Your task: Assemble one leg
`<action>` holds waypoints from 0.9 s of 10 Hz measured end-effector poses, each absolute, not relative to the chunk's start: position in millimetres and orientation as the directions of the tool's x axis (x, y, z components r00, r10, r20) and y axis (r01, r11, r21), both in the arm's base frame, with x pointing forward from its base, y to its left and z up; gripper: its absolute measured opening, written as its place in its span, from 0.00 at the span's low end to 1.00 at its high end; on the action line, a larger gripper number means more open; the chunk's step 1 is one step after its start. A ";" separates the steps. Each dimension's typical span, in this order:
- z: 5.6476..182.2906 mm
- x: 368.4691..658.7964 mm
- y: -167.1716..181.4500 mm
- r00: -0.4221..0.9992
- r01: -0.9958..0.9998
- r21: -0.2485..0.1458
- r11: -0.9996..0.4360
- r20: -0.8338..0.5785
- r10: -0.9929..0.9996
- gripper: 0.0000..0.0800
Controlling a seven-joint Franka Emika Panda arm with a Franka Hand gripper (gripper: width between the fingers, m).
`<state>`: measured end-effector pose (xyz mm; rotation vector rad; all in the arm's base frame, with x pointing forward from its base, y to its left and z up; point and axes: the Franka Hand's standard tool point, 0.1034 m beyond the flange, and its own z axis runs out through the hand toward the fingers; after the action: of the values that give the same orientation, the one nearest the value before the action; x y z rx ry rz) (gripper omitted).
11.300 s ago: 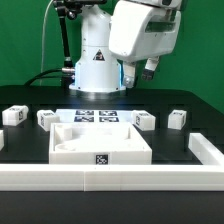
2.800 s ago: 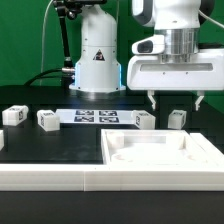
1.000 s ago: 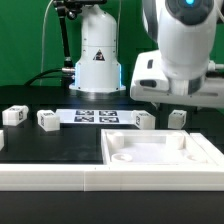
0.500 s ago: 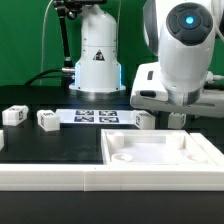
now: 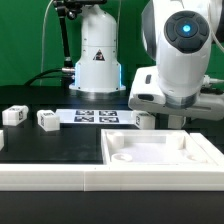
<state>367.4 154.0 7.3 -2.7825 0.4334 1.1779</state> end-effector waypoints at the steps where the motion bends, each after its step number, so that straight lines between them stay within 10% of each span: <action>1: 7.3 367.4 154.0 0.663 -0.293 0.028 -0.956 -0.715 -0.224 0.56; 2: 7.3 367.4 153.9 0.663 -0.293 0.028 -0.956 -0.715 -0.224 0.36; 9: 24.7 375.6 143.3 0.667 -0.252 0.011 -0.968 -0.722 -0.182 0.36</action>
Offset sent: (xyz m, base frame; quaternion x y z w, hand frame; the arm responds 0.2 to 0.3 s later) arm 0.0000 0.0000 0.0000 0.0000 0.0000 0.0000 1.0000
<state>375.6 143.3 24.7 -2.7857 0.3634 1.1924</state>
